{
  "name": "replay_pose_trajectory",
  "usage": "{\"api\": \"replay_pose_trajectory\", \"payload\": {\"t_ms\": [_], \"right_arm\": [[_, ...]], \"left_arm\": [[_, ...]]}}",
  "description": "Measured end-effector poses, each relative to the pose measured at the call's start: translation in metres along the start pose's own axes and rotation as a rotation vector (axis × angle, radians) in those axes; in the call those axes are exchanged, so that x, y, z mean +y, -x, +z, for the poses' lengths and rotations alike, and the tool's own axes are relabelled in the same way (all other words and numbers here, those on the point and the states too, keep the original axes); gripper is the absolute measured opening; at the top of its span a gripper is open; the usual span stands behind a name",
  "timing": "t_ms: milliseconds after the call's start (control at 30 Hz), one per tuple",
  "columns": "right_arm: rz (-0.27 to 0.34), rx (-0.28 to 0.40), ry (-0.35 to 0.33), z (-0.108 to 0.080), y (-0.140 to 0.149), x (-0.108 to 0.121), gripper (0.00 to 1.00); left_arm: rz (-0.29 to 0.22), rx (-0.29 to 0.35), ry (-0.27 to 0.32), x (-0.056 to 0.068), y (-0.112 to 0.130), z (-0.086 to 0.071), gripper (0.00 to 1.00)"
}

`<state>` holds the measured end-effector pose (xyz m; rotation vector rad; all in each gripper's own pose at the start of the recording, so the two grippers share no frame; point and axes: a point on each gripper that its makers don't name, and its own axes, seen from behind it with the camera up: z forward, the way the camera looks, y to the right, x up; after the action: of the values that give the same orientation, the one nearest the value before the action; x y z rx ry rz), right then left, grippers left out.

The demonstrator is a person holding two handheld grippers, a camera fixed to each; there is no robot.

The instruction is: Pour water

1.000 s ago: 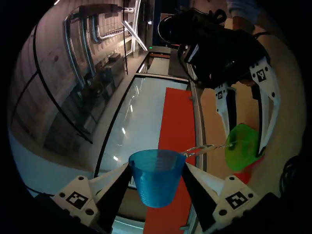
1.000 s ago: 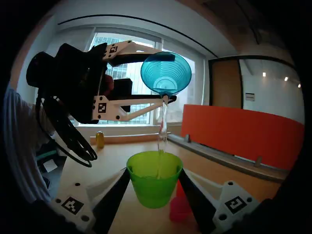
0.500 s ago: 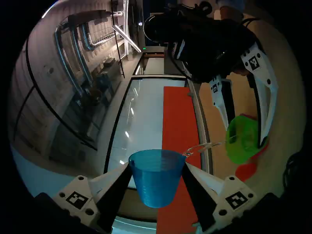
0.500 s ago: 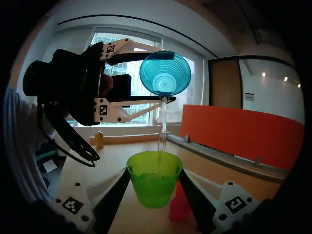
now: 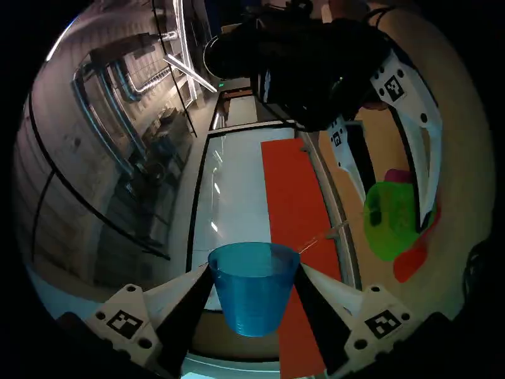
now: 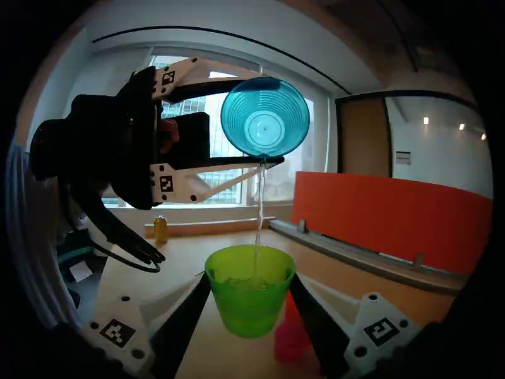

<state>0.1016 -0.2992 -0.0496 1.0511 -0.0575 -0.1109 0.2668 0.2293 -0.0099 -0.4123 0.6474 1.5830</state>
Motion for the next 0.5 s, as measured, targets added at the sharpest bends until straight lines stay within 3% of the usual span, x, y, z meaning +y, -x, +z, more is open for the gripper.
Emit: {"api": "replay_pose_trajectory", "payload": {"t_ms": [200,500], "right_arm": [[-0.001,0.004,0.002,-0.0003,-0.0013,-0.0002,0.89],[0.001,0.007,0.006,-0.0010,-0.0019,0.0015,0.89]], "left_arm": [[0.033,0.006,-0.002,0.0019,-0.0039,0.0015,0.86],[-0.006,0.006,-0.005,-0.0005,-0.0031,0.0017,0.86]]}}
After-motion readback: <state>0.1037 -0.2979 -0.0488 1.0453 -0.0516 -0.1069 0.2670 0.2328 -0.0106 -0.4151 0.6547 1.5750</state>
